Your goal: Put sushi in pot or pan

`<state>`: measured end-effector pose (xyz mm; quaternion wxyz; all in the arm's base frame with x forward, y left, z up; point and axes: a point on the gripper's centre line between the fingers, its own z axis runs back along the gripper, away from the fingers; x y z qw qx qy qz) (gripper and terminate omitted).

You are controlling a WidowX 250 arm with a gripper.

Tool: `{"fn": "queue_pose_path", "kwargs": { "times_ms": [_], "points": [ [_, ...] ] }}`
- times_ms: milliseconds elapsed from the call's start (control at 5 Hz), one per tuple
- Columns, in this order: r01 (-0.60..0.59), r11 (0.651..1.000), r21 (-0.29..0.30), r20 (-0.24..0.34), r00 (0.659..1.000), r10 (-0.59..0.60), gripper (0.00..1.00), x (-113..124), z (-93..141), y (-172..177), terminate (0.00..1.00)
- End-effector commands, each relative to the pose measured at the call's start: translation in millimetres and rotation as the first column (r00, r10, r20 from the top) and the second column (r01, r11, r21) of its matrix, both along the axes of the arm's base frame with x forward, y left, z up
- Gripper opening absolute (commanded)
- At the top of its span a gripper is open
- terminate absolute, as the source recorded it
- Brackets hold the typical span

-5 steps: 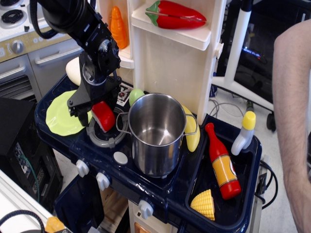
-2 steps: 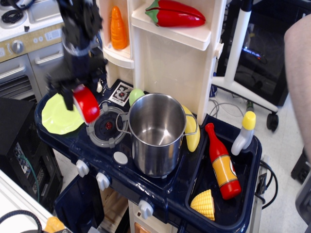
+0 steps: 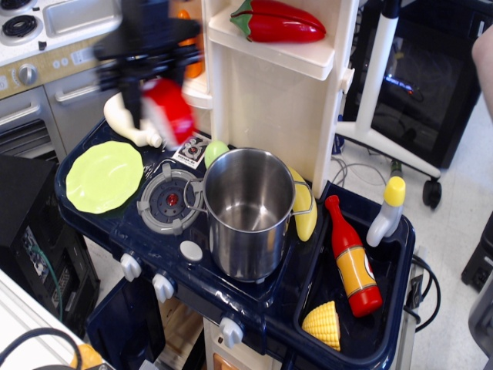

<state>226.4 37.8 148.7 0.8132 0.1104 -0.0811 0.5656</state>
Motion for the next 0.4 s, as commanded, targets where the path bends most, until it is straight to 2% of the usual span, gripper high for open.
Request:
{"fn": "queue_pose_path", "kwargs": {
  "times_ms": [0, 200],
  "points": [
    [-0.120, 0.993, 0.021, 0.105, 0.988, 0.117, 0.00, 41.6, -3.2, -61.9, 0.00],
    [-0.103, 0.994, 0.035, 0.130, 0.987, 0.098, 1.00, 35.3, -10.9, -66.2, 1.00]
  ]
}}
